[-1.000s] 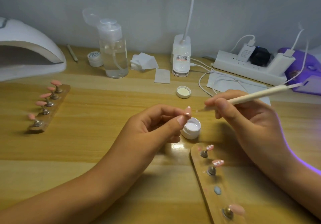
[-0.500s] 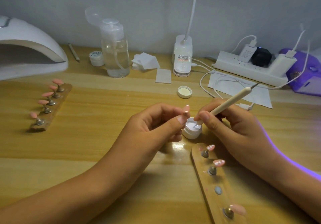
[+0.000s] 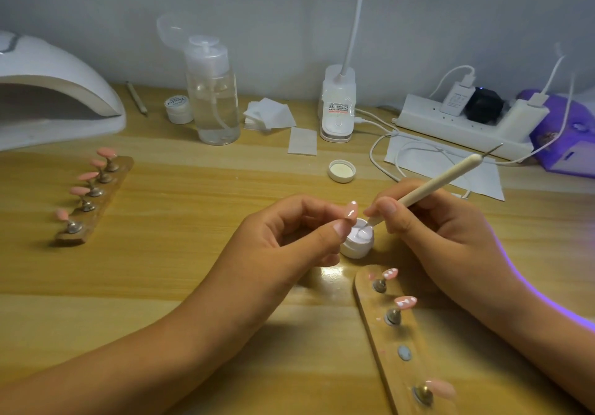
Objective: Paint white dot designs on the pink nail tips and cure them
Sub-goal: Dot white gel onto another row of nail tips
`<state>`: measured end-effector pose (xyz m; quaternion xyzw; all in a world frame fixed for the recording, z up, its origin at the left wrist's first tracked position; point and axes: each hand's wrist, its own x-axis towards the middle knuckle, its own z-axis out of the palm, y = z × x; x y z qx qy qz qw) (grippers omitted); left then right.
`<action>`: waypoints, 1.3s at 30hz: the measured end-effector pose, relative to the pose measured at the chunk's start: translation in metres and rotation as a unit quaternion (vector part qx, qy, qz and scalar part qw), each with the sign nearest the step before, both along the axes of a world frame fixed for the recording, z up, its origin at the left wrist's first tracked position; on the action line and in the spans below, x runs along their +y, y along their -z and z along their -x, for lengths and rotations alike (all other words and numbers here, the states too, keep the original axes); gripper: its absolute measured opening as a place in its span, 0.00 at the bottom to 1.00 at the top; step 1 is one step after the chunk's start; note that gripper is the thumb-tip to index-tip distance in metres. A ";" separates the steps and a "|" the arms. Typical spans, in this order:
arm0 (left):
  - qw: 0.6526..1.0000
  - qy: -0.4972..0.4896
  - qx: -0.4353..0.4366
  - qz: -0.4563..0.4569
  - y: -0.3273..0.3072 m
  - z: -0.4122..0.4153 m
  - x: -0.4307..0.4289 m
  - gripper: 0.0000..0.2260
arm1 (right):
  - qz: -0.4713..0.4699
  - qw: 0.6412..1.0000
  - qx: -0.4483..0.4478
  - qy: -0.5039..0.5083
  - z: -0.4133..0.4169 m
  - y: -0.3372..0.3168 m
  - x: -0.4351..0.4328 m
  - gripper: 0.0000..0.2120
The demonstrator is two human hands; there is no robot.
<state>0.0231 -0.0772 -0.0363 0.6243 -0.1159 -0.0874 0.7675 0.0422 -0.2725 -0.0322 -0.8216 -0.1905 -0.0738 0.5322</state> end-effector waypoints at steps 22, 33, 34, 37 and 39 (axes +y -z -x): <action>0.996 0.050 -0.024 -0.073 0.000 0.004 -0.001 0.05 | -0.342 0.922 0.151 -0.100 0.004 -0.010 0.002 0.13; 0.996 0.057 -0.023 -0.068 0.000 0.004 -0.002 0.03 | -0.334 0.924 0.156 -0.106 0.006 -0.010 0.003 0.09; 0.996 0.057 -0.022 -0.067 0.000 0.004 -0.002 0.03 | -0.330 0.925 0.155 -0.109 0.005 -0.009 0.003 0.09; 0.996 0.057 -0.017 -0.066 0.000 0.004 -0.002 0.03 | -0.323 0.927 0.151 -0.117 0.005 -0.008 0.002 0.09; 0.996 0.058 -0.016 -0.068 -0.001 0.004 -0.002 0.04 | -0.320 0.927 0.149 -0.124 0.005 -0.008 0.002 0.09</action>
